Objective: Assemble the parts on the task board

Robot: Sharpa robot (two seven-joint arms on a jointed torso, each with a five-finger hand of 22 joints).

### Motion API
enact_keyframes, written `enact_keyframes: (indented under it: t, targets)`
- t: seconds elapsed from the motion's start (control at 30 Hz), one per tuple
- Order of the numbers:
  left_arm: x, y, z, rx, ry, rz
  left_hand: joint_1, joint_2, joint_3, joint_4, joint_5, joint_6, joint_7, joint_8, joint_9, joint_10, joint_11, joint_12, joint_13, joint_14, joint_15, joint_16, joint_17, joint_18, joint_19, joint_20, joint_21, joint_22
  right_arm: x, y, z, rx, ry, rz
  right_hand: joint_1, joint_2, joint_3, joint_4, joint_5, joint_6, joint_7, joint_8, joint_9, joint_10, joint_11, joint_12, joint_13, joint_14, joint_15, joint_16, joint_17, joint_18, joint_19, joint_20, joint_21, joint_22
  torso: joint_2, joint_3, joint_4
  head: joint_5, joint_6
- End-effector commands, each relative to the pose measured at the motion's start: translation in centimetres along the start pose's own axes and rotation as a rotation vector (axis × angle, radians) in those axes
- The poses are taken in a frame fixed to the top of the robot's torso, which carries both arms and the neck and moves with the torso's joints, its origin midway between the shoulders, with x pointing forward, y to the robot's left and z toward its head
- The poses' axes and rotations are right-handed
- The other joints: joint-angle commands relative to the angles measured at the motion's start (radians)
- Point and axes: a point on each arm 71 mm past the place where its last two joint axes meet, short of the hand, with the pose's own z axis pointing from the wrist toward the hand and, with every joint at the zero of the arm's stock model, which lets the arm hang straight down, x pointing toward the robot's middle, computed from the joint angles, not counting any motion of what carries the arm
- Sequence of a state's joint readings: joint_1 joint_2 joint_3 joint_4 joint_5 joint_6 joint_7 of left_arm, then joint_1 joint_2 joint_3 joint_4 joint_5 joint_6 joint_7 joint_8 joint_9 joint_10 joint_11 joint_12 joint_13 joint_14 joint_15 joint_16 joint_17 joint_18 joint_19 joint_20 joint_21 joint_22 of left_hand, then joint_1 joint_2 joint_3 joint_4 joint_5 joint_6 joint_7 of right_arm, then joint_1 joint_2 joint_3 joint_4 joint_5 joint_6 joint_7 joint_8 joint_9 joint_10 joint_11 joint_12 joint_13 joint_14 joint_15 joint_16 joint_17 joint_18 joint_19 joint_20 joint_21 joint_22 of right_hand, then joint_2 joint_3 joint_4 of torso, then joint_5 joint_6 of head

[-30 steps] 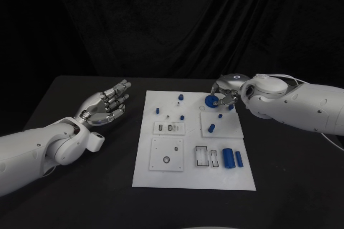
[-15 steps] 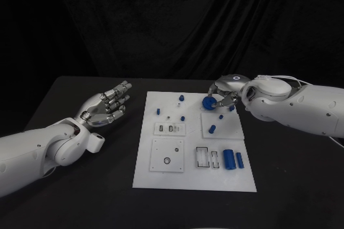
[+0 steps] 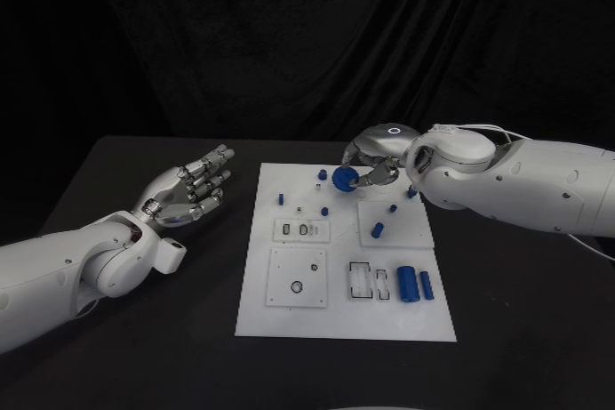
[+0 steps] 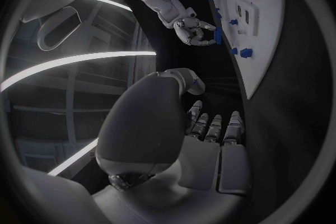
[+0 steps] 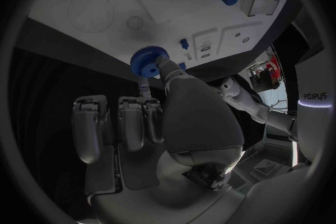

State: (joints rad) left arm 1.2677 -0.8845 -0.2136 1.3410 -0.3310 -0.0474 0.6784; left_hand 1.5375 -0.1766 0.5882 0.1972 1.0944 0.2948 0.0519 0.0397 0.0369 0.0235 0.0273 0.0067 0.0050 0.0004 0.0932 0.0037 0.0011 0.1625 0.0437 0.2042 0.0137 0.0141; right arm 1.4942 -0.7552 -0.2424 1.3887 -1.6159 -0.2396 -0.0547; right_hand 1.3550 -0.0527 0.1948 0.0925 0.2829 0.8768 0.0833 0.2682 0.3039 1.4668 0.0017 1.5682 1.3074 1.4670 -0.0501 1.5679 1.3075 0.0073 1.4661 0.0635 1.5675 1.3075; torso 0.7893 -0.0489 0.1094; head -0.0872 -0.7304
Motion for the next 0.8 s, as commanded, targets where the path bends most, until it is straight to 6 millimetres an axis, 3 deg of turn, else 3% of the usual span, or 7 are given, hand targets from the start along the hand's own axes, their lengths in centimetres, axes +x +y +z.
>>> enact_keyframes:
  t: [0.03,0.33,0.5,0.8]
  targets:
    - [0.2,-0.5,0.0,0.084,0.015,-0.012,-0.005,0.007,0.0,-0.008,-0.004,-0.004,0.0,-0.004,-0.001,0.0,0.005,0.0,0.001,0.0,0.007,-0.004,-0.001,0.017,-0.002,0.009,0.004,0.002,-0.3,0.4,0.6,-0.02,-0.015,-0.011,-0.012,0.0,0.001,0.008,0.002,0.015,-0.01,0.123,0.218,0.104,-0.005,0.003,0.263,0.104,-0.006,0.003,0.263,-0.007,0.105,-0.005,0.003,0.263,0.0,-0.001,-0.0003,-0.003,0.002]
    - [0.3,-0.5,0.1,0.081,0.018,-0.014,-0.005,0.007,0.0,-0.008,-0.004,-0.004,0.0,-0.004,-0.001,0.0,0.005,0.0,0.001,0.0,0.007,-0.004,-0.001,0.017,-0.002,0.009,0.004,0.002,-0.1,1.8,2.4,-0.047,0.003,-0.02,-0.014,0.0,0.006,0.008,0.002,0.007,-0.006,0.109,0.213,0.104,-0.003,0.003,0.263,0.104,-0.003,0.003,0.263,-0.007,0.105,-0.004,0.003,0.263,0.001,0.0018,0.0014,-0.01,-0.001]
    - [0.3,-0.4,0.1,0.079,0.019,-0.015,-0.007,0.008,0.001,-0.011,-0.005,-0.003,0.0,-0.003,-0.001,0.001,0.005,0.0,0.002,0.0,0.008,-0.004,-0.001,0.017,-0.001,0.009,0.004,0.002,0.5,2.4,3.2,-0.054,0.034,-0.022,-0.015,-0.001,0.011,0.007,0.002,0.0,-0.002,0.094,0.207,0.104,0.0,0.003,0.263,0.104,-0.001,0.003,0.263,-0.007,0.105,-0.002,0.003,0.263,0.001,0.0025,-0.0011,-0.009,-0.003]
    - [0.4,-0.4,0.2,0.078,0.023,-0.018,-0.007,0.008,0.001,-0.011,-0.005,-0.003,0.0,-0.003,-0.001,0.001,0.005,0.0,0.002,0.0,0.008,-0.004,-0.001,0.017,-0.001,0.009,0.004,0.002,1.6,3.1,4.3,-0.058,0.057,-0.02,-0.017,-0.003,0.015,0.005,0.001,-0.008,0.003,0.074,0.2,0.104,0.004,0.003,0.263,0.104,0.003,0.003,0.263,-0.007,0.105,0.001,0.003,0.263,0.002,0.0028,0.0005,-0.013,-0.004]
